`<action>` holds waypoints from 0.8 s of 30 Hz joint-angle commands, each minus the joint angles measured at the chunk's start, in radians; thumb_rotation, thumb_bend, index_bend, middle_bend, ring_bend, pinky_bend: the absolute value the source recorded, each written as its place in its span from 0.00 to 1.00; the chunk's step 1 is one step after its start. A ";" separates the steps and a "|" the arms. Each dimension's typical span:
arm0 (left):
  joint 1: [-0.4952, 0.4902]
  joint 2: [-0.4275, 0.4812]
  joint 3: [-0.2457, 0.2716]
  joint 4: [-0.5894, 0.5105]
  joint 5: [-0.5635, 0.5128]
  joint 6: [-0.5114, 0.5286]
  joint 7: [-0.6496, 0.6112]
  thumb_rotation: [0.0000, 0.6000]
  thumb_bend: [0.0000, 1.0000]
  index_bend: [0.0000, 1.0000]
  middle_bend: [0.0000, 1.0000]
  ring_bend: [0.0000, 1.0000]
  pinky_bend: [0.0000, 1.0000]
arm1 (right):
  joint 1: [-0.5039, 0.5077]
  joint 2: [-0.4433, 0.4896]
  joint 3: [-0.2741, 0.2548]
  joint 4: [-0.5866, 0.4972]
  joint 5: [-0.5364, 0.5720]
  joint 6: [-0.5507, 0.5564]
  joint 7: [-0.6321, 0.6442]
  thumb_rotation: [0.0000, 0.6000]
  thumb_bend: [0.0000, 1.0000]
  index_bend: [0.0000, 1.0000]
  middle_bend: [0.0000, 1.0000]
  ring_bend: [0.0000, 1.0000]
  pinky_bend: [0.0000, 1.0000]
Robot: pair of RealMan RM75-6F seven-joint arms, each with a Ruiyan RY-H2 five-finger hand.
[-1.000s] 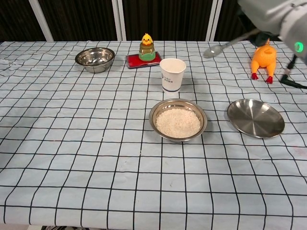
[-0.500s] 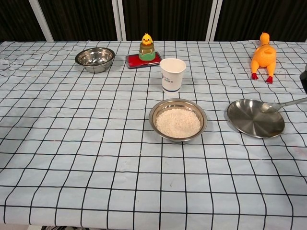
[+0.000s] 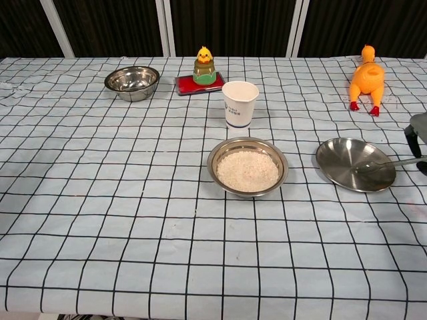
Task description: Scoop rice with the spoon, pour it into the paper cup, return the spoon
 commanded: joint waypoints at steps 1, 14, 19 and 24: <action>0.000 0.000 0.000 0.000 0.000 -0.002 0.000 1.00 0.01 0.00 0.00 0.00 0.00 | -0.003 -0.007 0.005 0.006 -0.002 0.001 -0.003 1.00 0.45 0.52 1.00 1.00 1.00; 0.000 0.003 0.003 -0.002 0.004 -0.001 -0.002 1.00 0.01 0.00 0.00 0.00 0.00 | -0.045 0.013 -0.011 -0.023 -0.044 0.021 0.009 1.00 0.30 0.10 1.00 1.00 1.00; 0.002 0.004 0.005 0.000 0.009 0.002 -0.002 1.00 0.01 0.00 0.00 0.00 0.00 | -0.073 0.052 -0.036 -0.084 -0.092 0.049 0.028 1.00 0.28 0.10 0.96 1.00 0.99; 0.003 0.004 0.009 0.007 0.019 0.007 0.005 1.00 0.01 0.00 0.00 0.00 0.00 | -0.117 0.150 -0.094 -0.157 -0.218 0.106 0.091 1.00 0.26 0.08 0.62 0.74 0.68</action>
